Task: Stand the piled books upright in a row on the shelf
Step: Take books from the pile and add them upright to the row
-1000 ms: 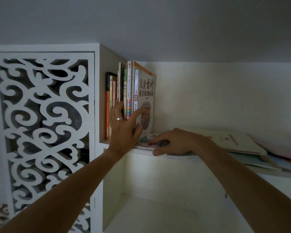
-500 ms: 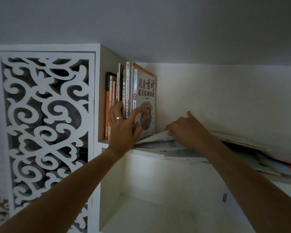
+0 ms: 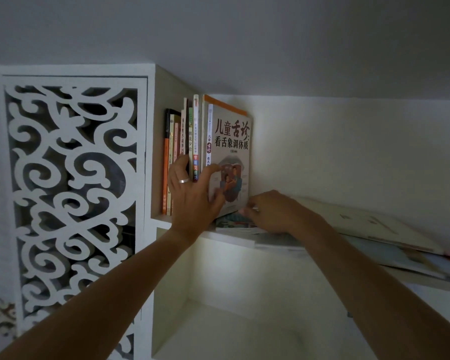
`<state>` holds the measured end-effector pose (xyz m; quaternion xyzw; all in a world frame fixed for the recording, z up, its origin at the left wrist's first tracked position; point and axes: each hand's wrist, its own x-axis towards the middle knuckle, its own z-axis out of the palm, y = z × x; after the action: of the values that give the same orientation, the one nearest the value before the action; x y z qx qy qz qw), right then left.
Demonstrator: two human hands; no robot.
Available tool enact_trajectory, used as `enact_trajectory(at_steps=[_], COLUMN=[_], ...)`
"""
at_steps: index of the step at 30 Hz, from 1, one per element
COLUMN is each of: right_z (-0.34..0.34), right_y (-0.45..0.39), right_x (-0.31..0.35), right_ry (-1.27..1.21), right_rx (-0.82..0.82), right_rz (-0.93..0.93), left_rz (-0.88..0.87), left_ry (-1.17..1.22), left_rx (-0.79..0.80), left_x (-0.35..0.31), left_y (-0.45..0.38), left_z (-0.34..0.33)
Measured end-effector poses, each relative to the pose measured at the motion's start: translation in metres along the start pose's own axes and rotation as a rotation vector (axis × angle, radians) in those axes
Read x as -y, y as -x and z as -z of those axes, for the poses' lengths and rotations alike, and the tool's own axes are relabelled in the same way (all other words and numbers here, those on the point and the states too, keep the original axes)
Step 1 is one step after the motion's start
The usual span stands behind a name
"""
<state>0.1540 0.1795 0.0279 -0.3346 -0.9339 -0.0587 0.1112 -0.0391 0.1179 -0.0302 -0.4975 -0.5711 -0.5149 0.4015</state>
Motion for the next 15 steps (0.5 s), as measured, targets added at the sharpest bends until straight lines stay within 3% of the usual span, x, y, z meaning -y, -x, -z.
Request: enact_trajectory(at_steps=[4,15], right_z=[-0.001,-0.020], right_y=[-0.028,-0.077], right_x=[0.010,0.023], right_ry=[0.005,-0.329], right_rx=[0.169,0.155], right_rz=[-0.087,-0.047], left_rz=[-0.004,-0.069], left_ry=[-0.033,0.016], left_rx=[-0.016,-0.052], left_x=[-0.002,0.001], left_y=[0.001,0.005], left_z=[-0.002,-0.002])
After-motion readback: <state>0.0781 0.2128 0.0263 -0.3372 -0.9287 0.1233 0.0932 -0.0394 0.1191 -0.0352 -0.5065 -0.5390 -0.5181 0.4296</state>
